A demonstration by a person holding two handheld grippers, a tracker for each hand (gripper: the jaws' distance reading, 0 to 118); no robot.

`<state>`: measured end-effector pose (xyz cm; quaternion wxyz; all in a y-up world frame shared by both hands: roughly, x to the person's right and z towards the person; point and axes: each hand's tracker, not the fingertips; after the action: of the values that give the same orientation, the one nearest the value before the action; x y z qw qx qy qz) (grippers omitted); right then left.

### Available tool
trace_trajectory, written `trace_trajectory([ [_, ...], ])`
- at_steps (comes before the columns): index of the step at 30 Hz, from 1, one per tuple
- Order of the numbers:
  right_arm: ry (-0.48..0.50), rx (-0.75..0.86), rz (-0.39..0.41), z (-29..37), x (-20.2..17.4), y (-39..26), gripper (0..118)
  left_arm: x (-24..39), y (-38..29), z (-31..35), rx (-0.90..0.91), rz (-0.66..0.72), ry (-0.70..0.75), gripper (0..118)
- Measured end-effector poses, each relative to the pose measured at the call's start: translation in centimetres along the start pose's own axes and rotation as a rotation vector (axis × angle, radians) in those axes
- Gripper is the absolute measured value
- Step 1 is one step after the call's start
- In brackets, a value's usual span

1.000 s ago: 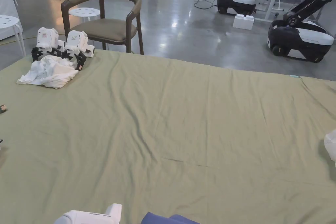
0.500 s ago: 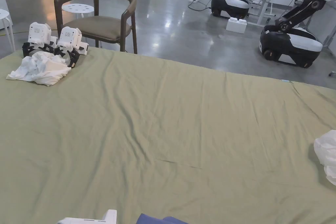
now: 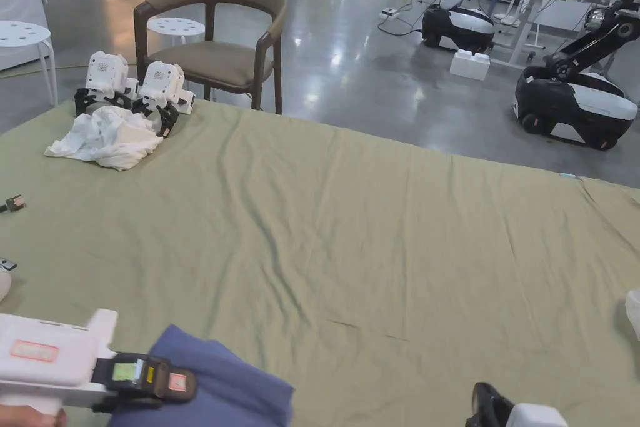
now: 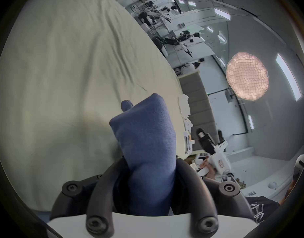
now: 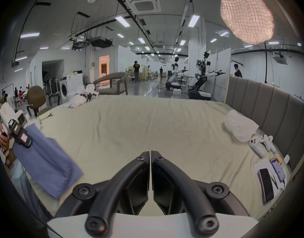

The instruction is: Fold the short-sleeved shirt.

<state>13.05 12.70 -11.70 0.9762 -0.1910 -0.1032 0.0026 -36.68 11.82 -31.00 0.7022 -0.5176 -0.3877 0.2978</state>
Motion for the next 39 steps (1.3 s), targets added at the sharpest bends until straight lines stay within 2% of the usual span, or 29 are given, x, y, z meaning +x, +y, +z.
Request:
trace_trajectory([
  [3,-0.015,0.018,-0.049,-0.4,1.6,2.1,0,-1.4,2.0,4.6,0.038,0.034,0.087,25],
  [6,-0.035,0.035,-0.047,-0.5,2.7,3.2,0,-2.7,3.4,8.2,0.046,0.029,0.208,25],
  [9,-0.042,0.042,-0.050,-0.6,3.4,3.6,0,-4.5,4.3,11.0,0.060,0.088,0.301,25],
  [13,-0.052,0.033,-0.052,-0.7,3.6,3.4,0,-6.1,4.8,12.5,0.048,0.122,0.417,25],
  [22,-0.042,-0.008,-0.055,-1.0,3.3,2.1,0,-6.4,5.1,12.7,0.020,0.104,0.543,28],
  [24,-0.039,-0.012,-0.057,-1.0,3.3,2.0,0,-5.7,5.1,12.5,0.021,0.070,0.606,43],
  [26,-0.035,-0.013,-0.055,-1.0,3.3,2.0,0,-4.8,5.1,12.7,0.060,-0.002,0.710,66],
  [27,-0.034,-0.012,-0.054,-1.0,3.3,2.0,0,-4.3,5.2,12.7,0.061,-0.020,0.760,72],
  [31,-0.037,-0.005,-0.053,-1.0,3.7,2.1,0,-2.4,5.3,12.9,0.139,-0.108,0.960,74],
  [33,-0.040,-0.003,-0.058,-1.0,4.0,2.2,0,-1.3,5.0,12.2,0.175,-0.162,1.007,74],
  [36,-0.045,0.000,-0.068,-1.1,4.4,2.1,0,-0.1,4.0,10.5,0.220,-0.229,0.997,74],
  [37,-0.047,0.000,-0.071,-1.1,4.5,2.1,0,0.4,3.7,9.9,0.273,-0.298,1.022,73],
  [39,-0.051,-0.002,-0.077,-1.2,4.7,2.0,0,1.2,2.5,7.8,0.299,-0.327,0.934,73],
])
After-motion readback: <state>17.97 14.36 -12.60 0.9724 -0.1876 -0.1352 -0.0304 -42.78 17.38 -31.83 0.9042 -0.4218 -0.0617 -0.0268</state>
